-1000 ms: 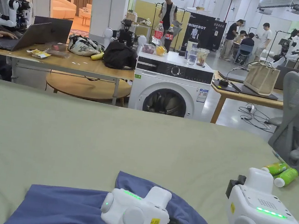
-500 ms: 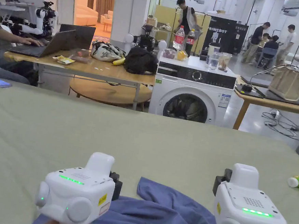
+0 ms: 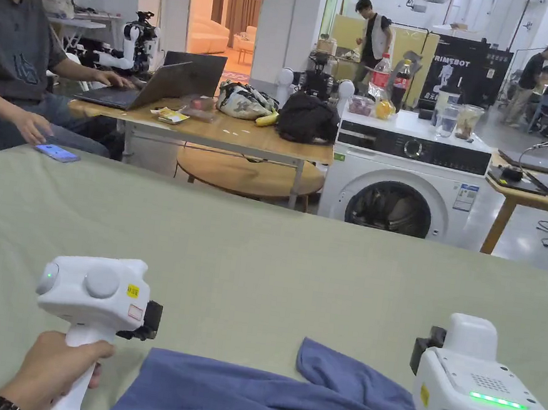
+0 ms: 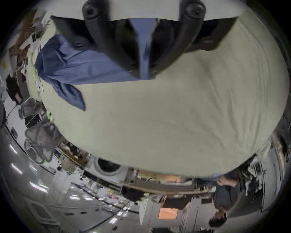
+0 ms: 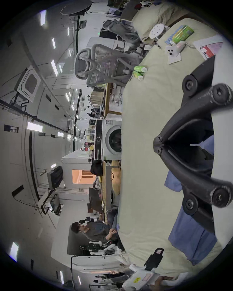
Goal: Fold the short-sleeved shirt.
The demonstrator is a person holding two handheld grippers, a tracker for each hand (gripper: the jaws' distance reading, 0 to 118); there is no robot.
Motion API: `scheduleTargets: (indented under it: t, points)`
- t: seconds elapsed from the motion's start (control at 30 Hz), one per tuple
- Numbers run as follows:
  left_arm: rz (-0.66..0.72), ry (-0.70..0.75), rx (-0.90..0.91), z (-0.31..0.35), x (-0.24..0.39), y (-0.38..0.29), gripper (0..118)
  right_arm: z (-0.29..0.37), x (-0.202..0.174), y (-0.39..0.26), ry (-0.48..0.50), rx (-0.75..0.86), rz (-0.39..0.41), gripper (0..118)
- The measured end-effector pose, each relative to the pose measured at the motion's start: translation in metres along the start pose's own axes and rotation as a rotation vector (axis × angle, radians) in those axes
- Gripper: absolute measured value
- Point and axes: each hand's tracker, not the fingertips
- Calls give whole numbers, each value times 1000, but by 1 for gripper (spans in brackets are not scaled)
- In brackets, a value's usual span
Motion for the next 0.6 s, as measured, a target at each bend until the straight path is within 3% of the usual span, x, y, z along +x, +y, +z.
scheduleTargets:
  t: [0.07,0.1,0.3,0.43,0.53,0.6]
  points:
    - [55,-24,-71,-20,-6,9,60,-2,2,-1,1,-5,10,0]
    - [53,-31,-85,-25,-5,7,69,-3,4,-1,-5,-9,17,0]
    - [-33,46,-168,-65,12,11,68,-7,24,-4,-48,-30,27,0]
    - [-135,150,-180,-77,27,5,53,-8,40,-7,-75,-47,41,0]
    - [-176,142,-137,-75,34,2,16,-8,51,-10,-97,-54,49,0]
    - [-171,132,-135,-75,33,3,0,-12,58,-11,-109,-75,47,0]
